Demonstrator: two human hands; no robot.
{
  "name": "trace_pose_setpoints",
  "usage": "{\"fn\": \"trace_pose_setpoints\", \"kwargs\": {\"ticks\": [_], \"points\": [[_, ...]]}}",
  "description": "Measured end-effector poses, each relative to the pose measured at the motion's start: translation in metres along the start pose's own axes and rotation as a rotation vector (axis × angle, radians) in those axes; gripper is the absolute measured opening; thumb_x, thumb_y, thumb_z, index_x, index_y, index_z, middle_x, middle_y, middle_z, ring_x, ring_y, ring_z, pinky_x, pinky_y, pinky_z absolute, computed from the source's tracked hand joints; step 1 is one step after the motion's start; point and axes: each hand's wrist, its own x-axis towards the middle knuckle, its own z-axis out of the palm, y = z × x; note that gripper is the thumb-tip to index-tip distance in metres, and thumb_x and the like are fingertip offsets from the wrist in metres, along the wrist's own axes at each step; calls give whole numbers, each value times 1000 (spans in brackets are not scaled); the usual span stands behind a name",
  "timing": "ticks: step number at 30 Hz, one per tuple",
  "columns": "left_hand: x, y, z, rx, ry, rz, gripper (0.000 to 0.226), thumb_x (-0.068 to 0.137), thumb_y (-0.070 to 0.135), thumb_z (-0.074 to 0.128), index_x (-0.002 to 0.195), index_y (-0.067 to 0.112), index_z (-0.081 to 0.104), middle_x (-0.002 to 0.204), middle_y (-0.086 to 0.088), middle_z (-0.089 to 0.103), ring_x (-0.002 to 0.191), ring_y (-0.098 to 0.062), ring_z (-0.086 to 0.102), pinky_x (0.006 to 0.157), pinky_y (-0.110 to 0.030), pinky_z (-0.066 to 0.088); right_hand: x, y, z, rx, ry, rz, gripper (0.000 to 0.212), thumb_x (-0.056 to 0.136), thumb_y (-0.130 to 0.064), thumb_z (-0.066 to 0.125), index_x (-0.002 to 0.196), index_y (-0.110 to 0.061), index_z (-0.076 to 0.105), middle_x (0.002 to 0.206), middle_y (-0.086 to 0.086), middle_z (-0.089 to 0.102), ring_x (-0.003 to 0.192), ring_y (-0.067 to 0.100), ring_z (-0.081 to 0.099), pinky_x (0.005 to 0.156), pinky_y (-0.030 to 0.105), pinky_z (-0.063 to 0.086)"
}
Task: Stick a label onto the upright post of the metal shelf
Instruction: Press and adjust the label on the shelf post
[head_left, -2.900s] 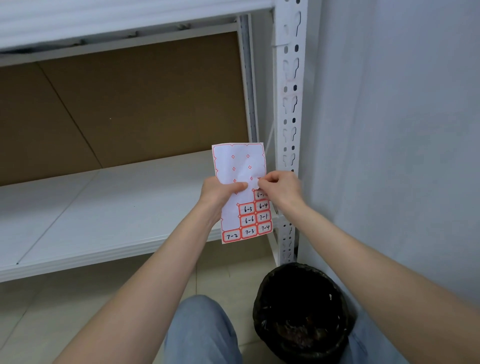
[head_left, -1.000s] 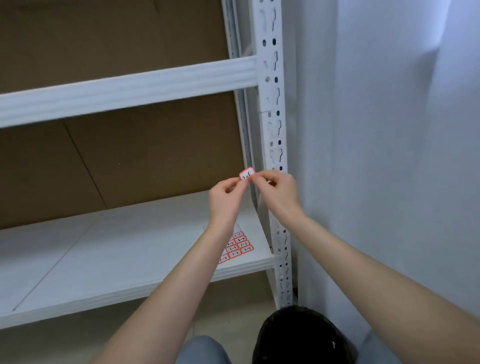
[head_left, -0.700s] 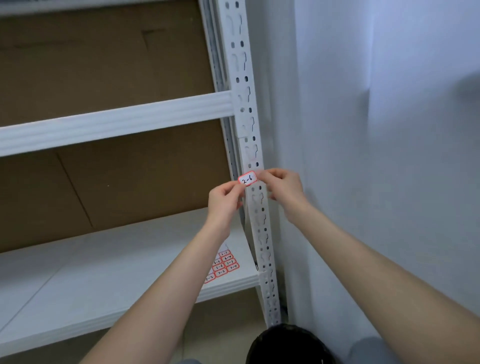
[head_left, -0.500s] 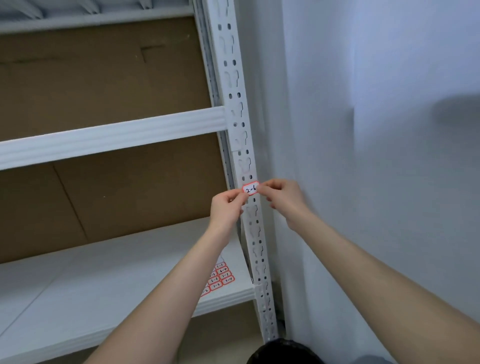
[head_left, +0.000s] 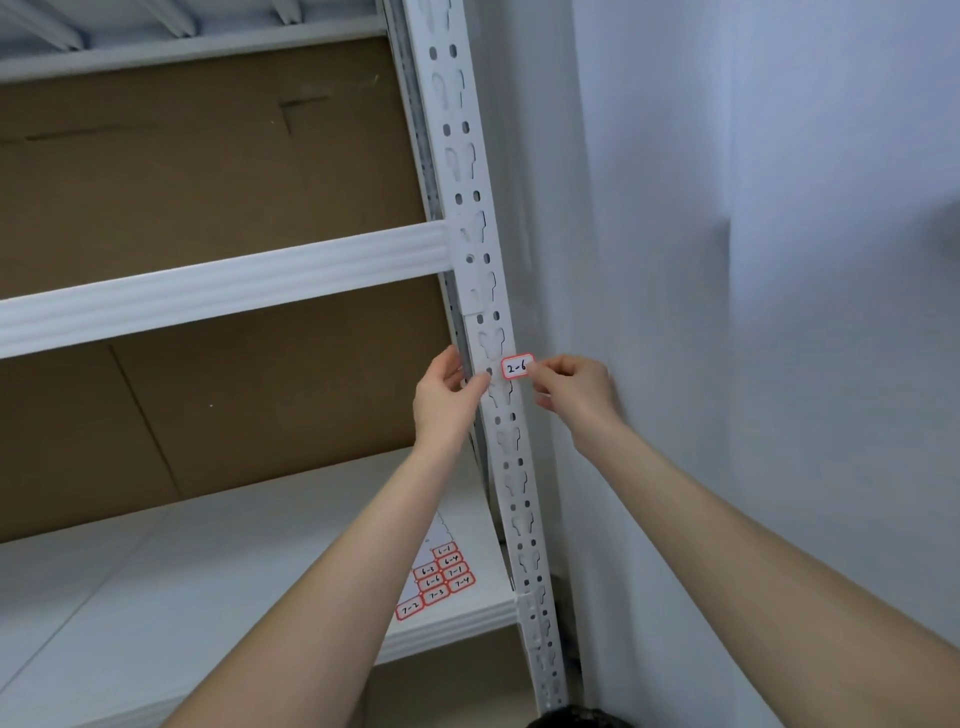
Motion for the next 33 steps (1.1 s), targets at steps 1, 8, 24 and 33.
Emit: {"fn": "trace_pose_setpoints", "kwargs": {"ticks": [1, 8, 24, 33], "points": [[0, 1, 2, -18, -33, 6, 50, 87, 9, 63, 135, 10, 48, 124, 4, 59, 112, -8, 55, 93, -21, 42, 1, 1, 3, 10, -6, 0, 13, 83, -18, 67, 72, -12, 66, 63, -2, 58, 62, 16, 54, 77, 35, 54], [10, -7, 5, -62, -60, -3, 35, 86, 11, 64, 120, 15, 62, 112, 5, 68, 103, -5, 63, 90, -23, 50, 5, 4, 17, -13, -39, -20, 16, 82, -21, 69, 67, -19, 65, 71, 0, 67, 71, 18, 61, 84, 47, 56], [16, -11, 12, -40, 55, -45, 39, 85, 11, 68, 123, 10, 61, 116, -2, 68, 101, -9, 63, 91, -28, 51, 3, 6, 24, 9, 27, -12, 12, 83, -21, 67, 72, -18, 67, 73, -3, 67, 68, 15, 61, 85, 41, 56], [14, -8, 15, -35, 82, -60, 39, 86, 13, 67, 124, 11, 60, 117, -1, 67, 97, -7, 60, 90, -25, 48, 2, 7, 25, -3, 45, -30, 17, 83, -21, 67, 66, -22, 64, 71, -3, 67, 71, 17, 63, 84, 43, 56]]}}
